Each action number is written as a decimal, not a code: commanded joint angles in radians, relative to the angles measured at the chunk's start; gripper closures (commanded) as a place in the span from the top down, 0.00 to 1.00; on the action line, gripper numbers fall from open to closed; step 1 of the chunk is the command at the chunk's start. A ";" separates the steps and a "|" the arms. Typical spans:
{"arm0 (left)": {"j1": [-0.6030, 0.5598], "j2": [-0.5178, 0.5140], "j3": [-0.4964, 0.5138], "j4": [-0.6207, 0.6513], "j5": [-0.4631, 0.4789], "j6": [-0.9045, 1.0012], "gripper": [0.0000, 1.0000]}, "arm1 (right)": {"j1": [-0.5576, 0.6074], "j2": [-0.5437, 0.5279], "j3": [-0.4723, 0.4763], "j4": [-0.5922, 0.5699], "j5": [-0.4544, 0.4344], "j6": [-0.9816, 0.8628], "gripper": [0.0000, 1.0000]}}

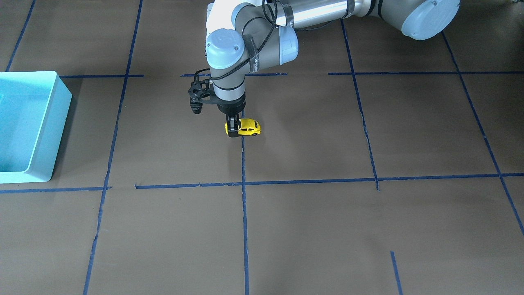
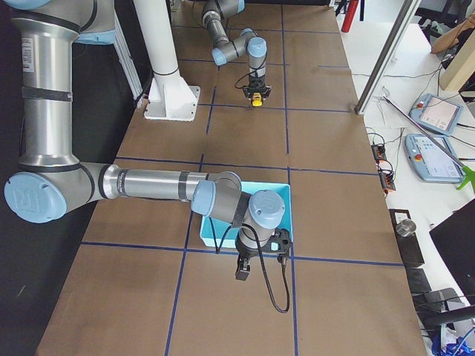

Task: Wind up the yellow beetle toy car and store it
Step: 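Press the car down with the left gripper and pull it away from the bin, then keep dragging the car backward along the table with the left gripper, then open the left gripper to release the car toward the bin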

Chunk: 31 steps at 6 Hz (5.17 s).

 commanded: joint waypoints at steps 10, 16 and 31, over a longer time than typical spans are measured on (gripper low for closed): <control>0.007 0.021 0.060 -0.170 -0.002 0.043 0.00 | 0.000 0.000 0.003 0.000 0.000 0.001 1.00; 0.002 0.151 -0.063 -0.174 -0.005 0.044 0.00 | 0.000 0.000 0.004 0.000 0.002 0.001 1.00; -0.038 0.297 -0.160 -0.197 -0.078 0.132 1.00 | 0.000 0.002 0.012 0.000 0.003 0.001 1.00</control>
